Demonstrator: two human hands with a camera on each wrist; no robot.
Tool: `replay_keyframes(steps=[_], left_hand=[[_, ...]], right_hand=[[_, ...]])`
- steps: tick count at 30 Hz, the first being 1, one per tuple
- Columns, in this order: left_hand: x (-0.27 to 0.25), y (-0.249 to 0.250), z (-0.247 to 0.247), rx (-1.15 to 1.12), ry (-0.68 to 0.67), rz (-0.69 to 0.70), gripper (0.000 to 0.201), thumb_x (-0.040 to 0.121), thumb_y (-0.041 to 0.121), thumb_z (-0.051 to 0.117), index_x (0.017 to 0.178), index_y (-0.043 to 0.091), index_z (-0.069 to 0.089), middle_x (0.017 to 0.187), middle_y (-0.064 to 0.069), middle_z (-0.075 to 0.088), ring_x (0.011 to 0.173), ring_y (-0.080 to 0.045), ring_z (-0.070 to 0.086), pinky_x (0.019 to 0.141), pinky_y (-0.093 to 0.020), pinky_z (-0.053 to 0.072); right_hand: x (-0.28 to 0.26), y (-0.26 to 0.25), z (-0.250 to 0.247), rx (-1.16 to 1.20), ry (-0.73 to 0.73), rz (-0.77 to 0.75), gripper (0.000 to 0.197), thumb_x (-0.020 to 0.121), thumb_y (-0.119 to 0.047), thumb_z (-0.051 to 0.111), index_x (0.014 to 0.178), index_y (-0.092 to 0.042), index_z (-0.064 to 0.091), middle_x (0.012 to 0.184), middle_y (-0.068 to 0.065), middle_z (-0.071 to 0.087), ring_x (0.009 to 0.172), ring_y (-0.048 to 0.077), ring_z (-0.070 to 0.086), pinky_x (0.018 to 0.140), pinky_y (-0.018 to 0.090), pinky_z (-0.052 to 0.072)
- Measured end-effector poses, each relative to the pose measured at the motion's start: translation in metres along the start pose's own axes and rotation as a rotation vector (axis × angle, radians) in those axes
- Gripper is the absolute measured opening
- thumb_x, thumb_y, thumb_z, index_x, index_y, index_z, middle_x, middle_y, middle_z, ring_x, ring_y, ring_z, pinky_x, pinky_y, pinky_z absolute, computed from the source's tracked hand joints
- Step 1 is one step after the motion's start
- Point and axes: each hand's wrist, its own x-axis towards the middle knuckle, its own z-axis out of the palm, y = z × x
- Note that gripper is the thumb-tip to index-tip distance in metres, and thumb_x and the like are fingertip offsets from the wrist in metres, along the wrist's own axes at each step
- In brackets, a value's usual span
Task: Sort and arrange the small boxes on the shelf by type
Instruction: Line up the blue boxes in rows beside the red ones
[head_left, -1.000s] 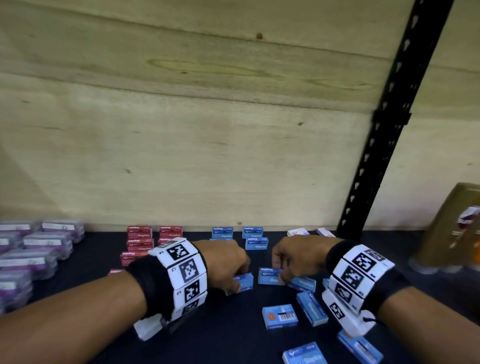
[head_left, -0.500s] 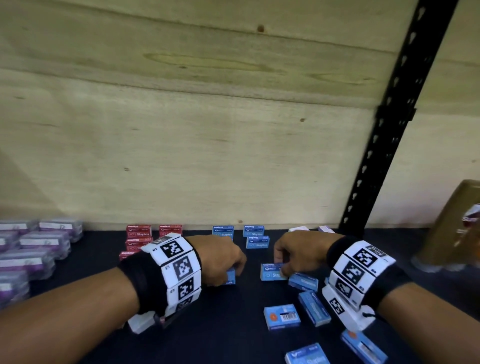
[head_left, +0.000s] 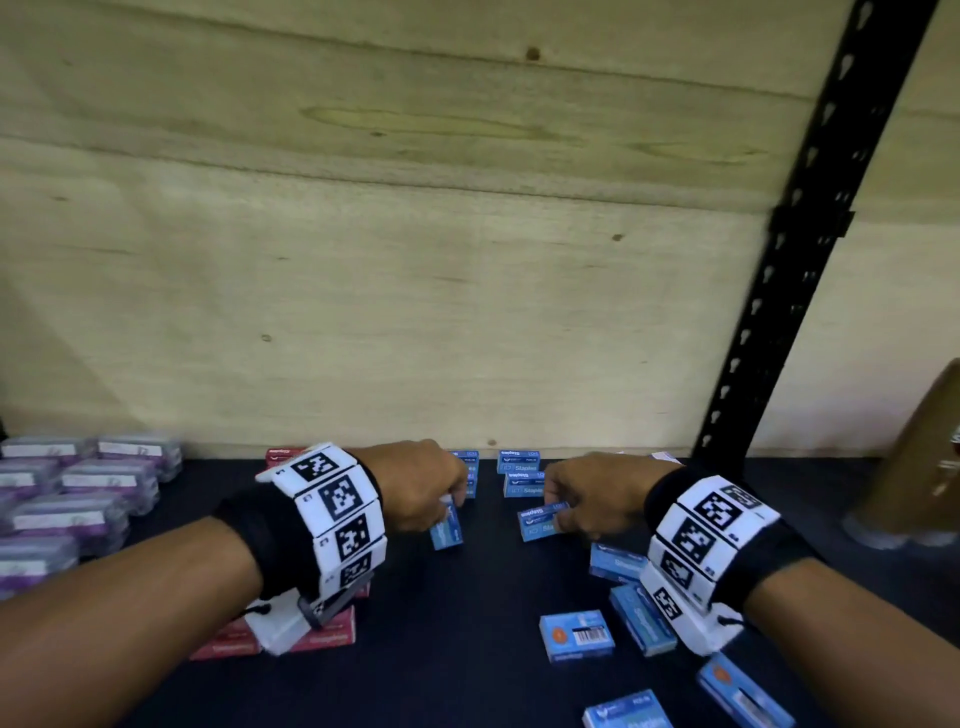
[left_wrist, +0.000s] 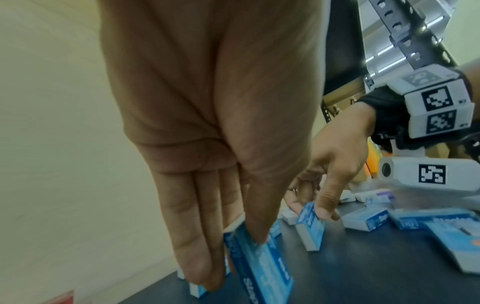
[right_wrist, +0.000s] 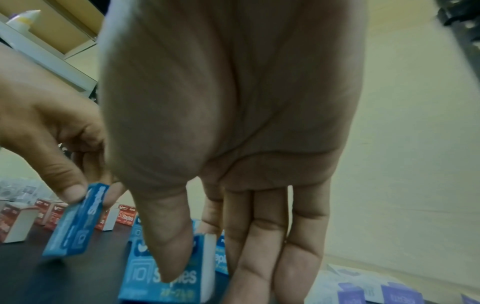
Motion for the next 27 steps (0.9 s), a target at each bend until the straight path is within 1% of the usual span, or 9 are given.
replay_keyframes(steps=[3, 7, 12, 20, 22, 24, 25, 26, 27], left_hand=[[0.000, -0.002, 0.000, 0.056, -0.017, -0.056, 0.027, 0.098, 0.017, 0.050, 0.124, 0.019, 0.054, 0.121, -0.005, 0.059, 0.105, -0.022, 0.057, 0.077, -0.027, 0.040], [0.001, -0.002, -0.001, 0.190, -0.059, -0.108, 0.027, 0.098, 0.016, 0.050, 0.124, 0.013, 0.052, 0.119, -0.009, 0.059, 0.104, -0.025, 0.060, 0.079, -0.032, 0.046], [0.003, -0.010, 0.004, 0.250, -0.102, -0.117, 0.023, 0.098, 0.019, 0.049, 0.117, 0.010, 0.055, 0.112, -0.009, 0.062, 0.094, -0.025, 0.061, 0.071, -0.030, 0.044], [0.014, -0.002, 0.009, 0.200, -0.107, -0.064, 0.027, 0.099, 0.027, 0.048, 0.119, 0.009, 0.054, 0.114, -0.010, 0.061, 0.099, -0.027, 0.061, 0.080, -0.036, 0.048], [0.020, -0.002, 0.009, 0.189, -0.103, -0.065, 0.026, 0.099, 0.026, 0.048, 0.118, 0.009, 0.054, 0.113, -0.010, 0.061, 0.098, -0.027, 0.061, 0.078, -0.035, 0.047], [0.028, -0.003, 0.011, 0.182, -0.109, -0.068, 0.017, 0.099, 0.023, 0.048, 0.107, 0.010, 0.056, 0.104, -0.009, 0.061, 0.087, -0.024, 0.060, 0.069, -0.029, 0.045], [0.030, -0.003, 0.012, 0.189, -0.098, -0.062, 0.013, 0.099, 0.021, 0.048, 0.093, 0.014, 0.055, 0.093, -0.008, 0.059, 0.076, -0.021, 0.056, 0.062, -0.025, 0.041], [0.033, -0.004, 0.013, 0.188, -0.087, -0.056, 0.019, 0.099, 0.020, 0.048, 0.080, 0.019, 0.049, 0.085, -0.007, 0.052, 0.066, -0.019, 0.049, 0.057, -0.022, 0.037], [0.035, -0.004, 0.014, 0.209, -0.083, -0.055, 0.021, 0.098, 0.020, 0.048, 0.078, 0.021, 0.044, 0.081, -0.005, 0.046, 0.062, -0.018, 0.043, 0.052, -0.020, 0.034]], right_hand=[[0.004, 0.002, -0.001, 0.019, -0.015, 0.011, 0.012, 0.094, -0.036, 0.061, 0.101, -0.032, 0.052, 0.075, -0.005, 0.072, 0.081, 0.013, 0.068, 0.083, 0.032, 0.050], [0.007, 0.003, -0.003, 0.010, -0.028, 0.015, 0.014, 0.094, -0.036, 0.060, 0.104, -0.030, 0.053, 0.081, -0.002, 0.077, 0.076, 0.007, 0.066, 0.076, 0.028, 0.046], [0.015, 0.003, -0.003, 0.017, -0.035, 0.036, 0.013, 0.092, -0.035, 0.064, 0.094, -0.031, 0.052, 0.070, -0.006, 0.074, 0.073, 0.007, 0.069, 0.083, 0.029, 0.051], [0.020, 0.006, -0.004, 0.047, -0.034, 0.046, 0.014, 0.091, -0.035, 0.066, 0.093, -0.031, 0.052, 0.061, -0.009, 0.071, 0.077, 0.009, 0.073, 0.083, 0.029, 0.051], [0.021, 0.005, -0.005, 0.051, -0.031, 0.048, 0.014, 0.092, -0.034, 0.066, 0.094, -0.031, 0.052, 0.061, -0.009, 0.071, 0.077, 0.009, 0.073, 0.084, 0.029, 0.051], [0.021, 0.004, -0.006, 0.059, -0.024, 0.046, 0.014, 0.092, -0.033, 0.066, 0.096, -0.030, 0.053, 0.057, -0.010, 0.068, 0.075, 0.011, 0.073, 0.083, 0.029, 0.052], [0.020, 0.004, -0.006, 0.066, -0.019, 0.046, 0.014, 0.092, -0.031, 0.066, 0.098, -0.029, 0.053, 0.054, -0.011, 0.066, 0.073, 0.011, 0.073, 0.083, 0.029, 0.053], [0.020, 0.003, -0.007, 0.074, -0.015, 0.047, 0.014, 0.093, -0.030, 0.066, 0.099, -0.028, 0.054, 0.054, -0.012, 0.064, 0.069, 0.011, 0.073, 0.082, 0.029, 0.053], [0.021, 0.003, -0.007, 0.082, -0.012, 0.048, 0.014, 0.093, -0.030, 0.066, 0.100, -0.027, 0.054, 0.056, -0.012, 0.063, 0.065, 0.010, 0.071, 0.081, 0.029, 0.054]])
